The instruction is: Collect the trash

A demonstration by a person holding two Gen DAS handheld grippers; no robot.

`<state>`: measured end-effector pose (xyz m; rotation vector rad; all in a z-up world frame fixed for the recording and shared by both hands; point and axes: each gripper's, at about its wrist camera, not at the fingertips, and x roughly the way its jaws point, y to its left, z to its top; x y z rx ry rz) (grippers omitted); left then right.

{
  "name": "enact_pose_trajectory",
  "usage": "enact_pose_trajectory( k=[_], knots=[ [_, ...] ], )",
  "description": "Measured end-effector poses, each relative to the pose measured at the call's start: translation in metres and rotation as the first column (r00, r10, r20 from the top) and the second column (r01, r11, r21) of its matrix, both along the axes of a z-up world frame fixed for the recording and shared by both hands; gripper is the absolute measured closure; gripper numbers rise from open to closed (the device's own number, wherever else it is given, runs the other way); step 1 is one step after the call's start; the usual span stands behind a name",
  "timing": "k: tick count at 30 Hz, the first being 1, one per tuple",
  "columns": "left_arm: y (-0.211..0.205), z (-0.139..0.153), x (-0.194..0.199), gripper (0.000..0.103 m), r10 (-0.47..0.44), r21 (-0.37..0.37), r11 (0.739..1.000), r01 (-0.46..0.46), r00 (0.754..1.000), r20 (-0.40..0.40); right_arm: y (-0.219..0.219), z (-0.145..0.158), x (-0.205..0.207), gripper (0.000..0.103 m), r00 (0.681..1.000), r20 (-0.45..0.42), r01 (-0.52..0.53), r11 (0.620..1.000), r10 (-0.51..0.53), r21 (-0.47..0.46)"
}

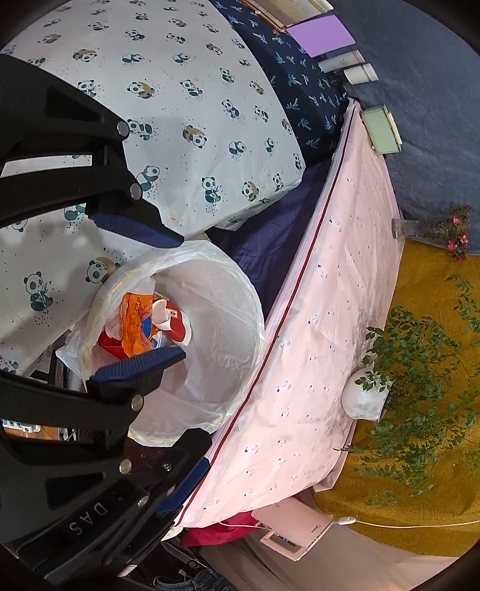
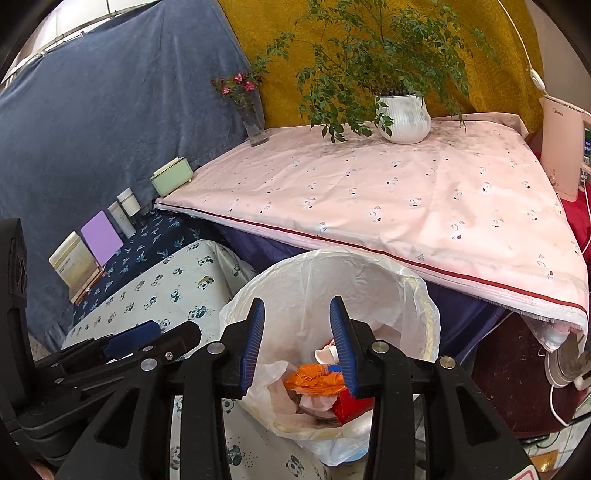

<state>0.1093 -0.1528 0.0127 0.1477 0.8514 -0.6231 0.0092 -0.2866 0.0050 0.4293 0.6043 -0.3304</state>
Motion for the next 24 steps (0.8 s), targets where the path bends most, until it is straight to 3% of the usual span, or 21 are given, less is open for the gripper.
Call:
enact_pose_trajectory(
  k=[8,12,24],
  knots=[
    [0.005,0.004,-0.003,0.049,0.008,-0.002,1.000,-0.008,1.000,0.009,0.005,0.003,0.000,0.065,1.000,-0.006,-0.008,1.000,0.008,-0.013],
    [0.008,0.004,-0.003,0.048,0.014,0.000,1.000,-0.014,1.000,0.009,0.006,0.005,0.000,0.058,1.000,-0.008,-0.009,1.000,0.009,-0.019],
    [0.023,0.004,-0.007,0.036,0.042,0.008,0.999,-0.042,0.999,0.019,0.015,0.013,-0.007,0.048,1.000,-0.029,-0.008,0.997,0.006,-0.072]
  ],
)
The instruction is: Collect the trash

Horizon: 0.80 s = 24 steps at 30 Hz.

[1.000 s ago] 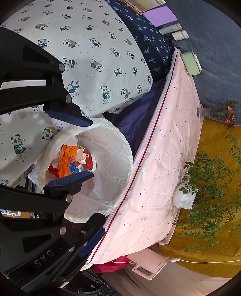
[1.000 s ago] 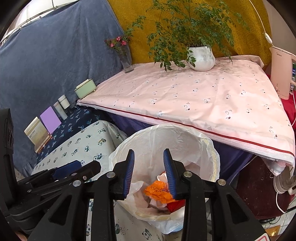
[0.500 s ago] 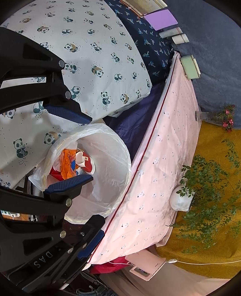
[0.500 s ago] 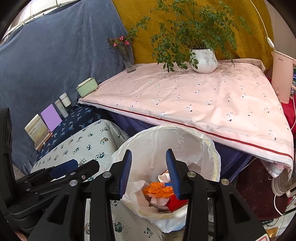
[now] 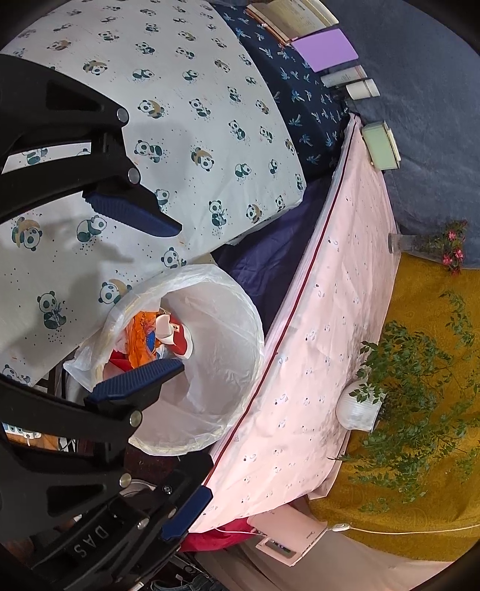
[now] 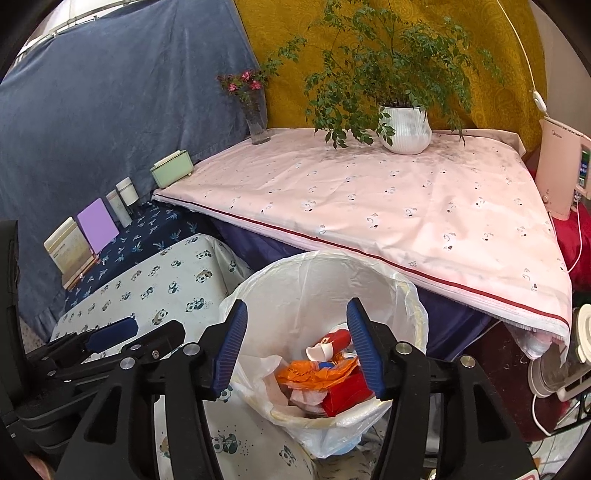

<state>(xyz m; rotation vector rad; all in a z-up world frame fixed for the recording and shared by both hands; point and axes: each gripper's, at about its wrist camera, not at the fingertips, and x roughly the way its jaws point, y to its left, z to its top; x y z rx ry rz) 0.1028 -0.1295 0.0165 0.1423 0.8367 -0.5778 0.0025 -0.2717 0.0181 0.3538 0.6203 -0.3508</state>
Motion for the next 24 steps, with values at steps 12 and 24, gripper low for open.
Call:
enact_pose_trajectory(
  k=[12,24],
  knots=[
    [0.016,-0.003,-0.004,0.022,0.036,0.029,0.999,-0.037,0.999,0.031,0.007,0.001,-0.009,0.031,0.999,-0.049,0.011,0.998,-0.014,-0.058],
    [0.032,-0.013,-0.010,0.009,0.091,0.049,0.994,-0.093,0.995,0.039,0.018,-0.014,-0.019,0.007,0.992,-0.128,-0.009,0.993,-0.006,-0.118]
  ],
)
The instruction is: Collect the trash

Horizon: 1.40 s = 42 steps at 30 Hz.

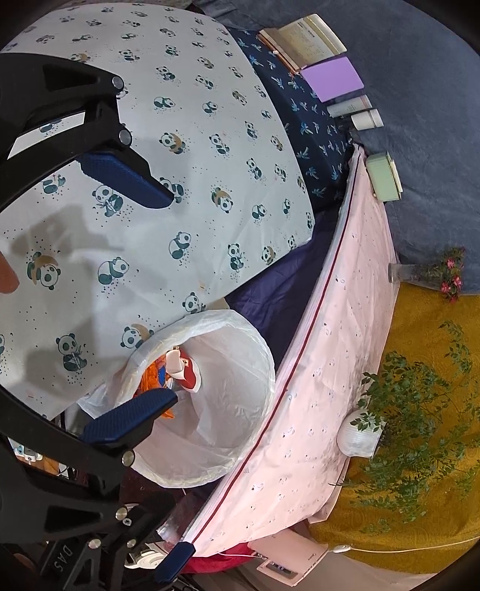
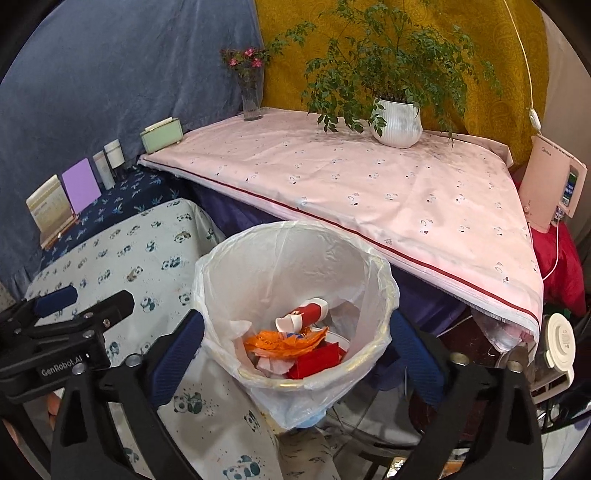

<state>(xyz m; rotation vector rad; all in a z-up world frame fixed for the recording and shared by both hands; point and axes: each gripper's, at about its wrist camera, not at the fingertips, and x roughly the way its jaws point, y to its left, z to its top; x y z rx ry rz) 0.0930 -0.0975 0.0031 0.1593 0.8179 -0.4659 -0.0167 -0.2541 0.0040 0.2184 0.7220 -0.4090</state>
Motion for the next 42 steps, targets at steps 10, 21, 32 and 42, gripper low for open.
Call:
enact_pose_trajectory(
  k=[10,21,32,42],
  knots=[
    [0.008,-0.009,-0.008,0.009,0.020,0.017,1.000,-0.020,1.000,-0.016,0.014,-0.004,-0.005,0.007,0.999,-0.031,-0.028,0.998,0.026,-0.059],
    [0.013,-0.015,-0.010,0.009,0.039,0.033,0.999,-0.038,0.999,-0.034,0.018,-0.012,-0.007,0.007,0.998,-0.056,-0.029,0.999,0.026,-0.043],
    [0.015,-0.018,-0.012,0.009,0.042,0.035,0.999,-0.040,0.998,-0.047,0.020,-0.016,-0.006,0.007,0.997,-0.072,-0.032,0.999,0.029,-0.043],
    [0.012,-0.021,-0.017,0.009,0.036,0.048,0.998,-0.034,0.998,-0.050,0.020,-0.018,-0.007,0.007,0.997,-0.076,-0.035,0.998,0.031,-0.043]
  ],
)
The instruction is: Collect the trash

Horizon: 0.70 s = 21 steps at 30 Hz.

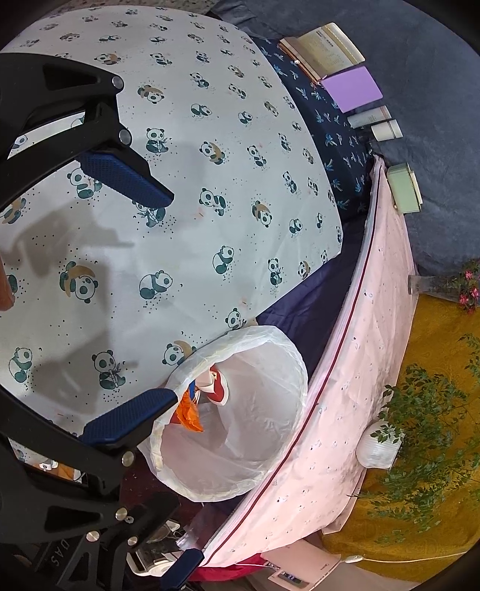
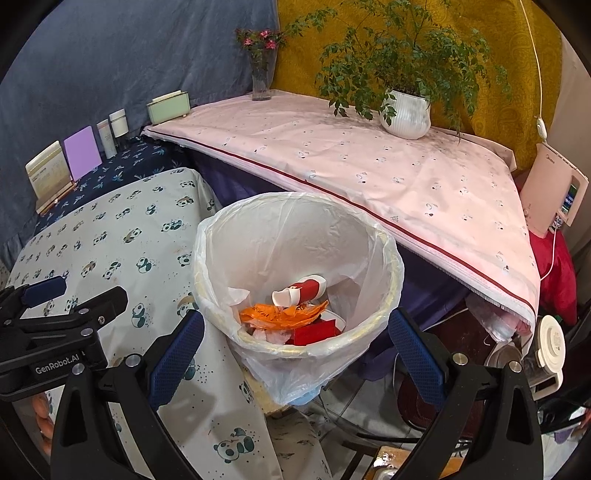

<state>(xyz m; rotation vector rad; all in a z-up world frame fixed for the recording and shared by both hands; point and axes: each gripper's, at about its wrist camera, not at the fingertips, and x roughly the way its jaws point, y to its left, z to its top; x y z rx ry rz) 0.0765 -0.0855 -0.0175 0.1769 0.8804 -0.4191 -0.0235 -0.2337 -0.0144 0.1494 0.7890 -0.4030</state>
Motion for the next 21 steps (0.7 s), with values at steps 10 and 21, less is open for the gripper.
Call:
enact_pose_trajectory(
  k=[10,21],
  knots=[
    [-0.0012,-0.0009,-0.0028,0.009,0.009,0.011,1.000,-0.009,1.000,0.007,-0.0022,-0.0036,-0.0028,0.007,1.000,-0.009,0.005,1.000,-0.005,0.004],
    [-0.0017,-0.0007,-0.0064,0.009,0.031,0.029,0.999,-0.032,0.999,0.023,-0.0019,-0.0046,-0.0038,0.007,1.000,-0.010,0.002,1.000,-0.002,0.001]
  ],
)
